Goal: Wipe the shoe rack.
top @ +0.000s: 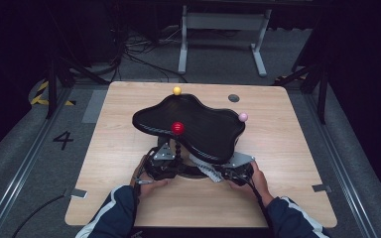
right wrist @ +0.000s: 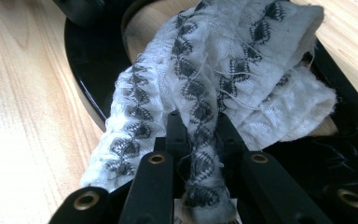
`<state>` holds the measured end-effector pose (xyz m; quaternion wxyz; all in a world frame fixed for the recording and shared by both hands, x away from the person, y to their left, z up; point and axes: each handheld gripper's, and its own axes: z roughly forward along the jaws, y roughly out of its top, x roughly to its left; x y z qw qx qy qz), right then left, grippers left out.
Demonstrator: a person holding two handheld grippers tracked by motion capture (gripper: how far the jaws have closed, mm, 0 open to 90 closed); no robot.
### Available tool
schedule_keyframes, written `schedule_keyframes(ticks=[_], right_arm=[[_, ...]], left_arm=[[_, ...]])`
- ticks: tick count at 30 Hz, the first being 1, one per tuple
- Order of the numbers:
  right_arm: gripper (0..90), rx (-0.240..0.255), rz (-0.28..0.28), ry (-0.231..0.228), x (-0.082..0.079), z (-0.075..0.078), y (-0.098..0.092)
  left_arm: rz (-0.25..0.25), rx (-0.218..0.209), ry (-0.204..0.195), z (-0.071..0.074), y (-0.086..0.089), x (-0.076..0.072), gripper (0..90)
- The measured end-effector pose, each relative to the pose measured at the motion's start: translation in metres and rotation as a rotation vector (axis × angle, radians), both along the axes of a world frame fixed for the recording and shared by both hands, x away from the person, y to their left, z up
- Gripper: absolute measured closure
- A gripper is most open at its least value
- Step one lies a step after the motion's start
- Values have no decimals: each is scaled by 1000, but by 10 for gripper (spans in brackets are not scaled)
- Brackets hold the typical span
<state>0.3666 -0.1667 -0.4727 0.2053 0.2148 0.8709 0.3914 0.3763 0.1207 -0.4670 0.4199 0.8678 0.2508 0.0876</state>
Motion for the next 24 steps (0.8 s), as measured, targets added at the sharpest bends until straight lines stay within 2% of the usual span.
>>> schedule_keyframes(ticks=[1, 2, 5, 8, 11, 13, 14, 15, 17, 19, 22, 24], right_arm=[[801, -4, -4, -3, 0, 0, 0], [801, -4, -10, -5, 0, 0, 0], [801, -7, -17, -9, -1, 0, 1], [801, -10, -18, -15, -2, 0, 2], [802, -18, -20, -29, -2, 0, 2], [802, -28, -22, -38, -3, 0, 4], [802, -22, -25, -37, -3, 0, 5], [803, -16, -24, -23, -4, 0, 6], [802, -10, -16, -24, -5, -1, 11], [803, -7, 23, -52, -6, -1, 20], [803, -13, 49, -58, -11, -1, 35], [804, -21, 47, -69, -12, 0, 43]], left_arm=[[0, 4, -23, 1, 0, -1, 671], [9, 16, -25, 3, 1, -3, 671], [35, -2, -60, 9, 4, -11, 680], [64, -8, -75, 13, 3, -18, 725], [63, 13, -99, 14, 1, -20, 747], [62, 8, -94, 14, 1, -19, 748], [71, 4, -82, 14, 1, -19, 748], [71, 5, -86, 14, 1, -18, 748], [70, 0, -81, 13, 1, -17, 749], [70, -6, -83, 13, 0, -17, 749], [67, -1, -81, 13, 0, -16, 749], [60, -2, -85, 13, 1, -15, 748]])
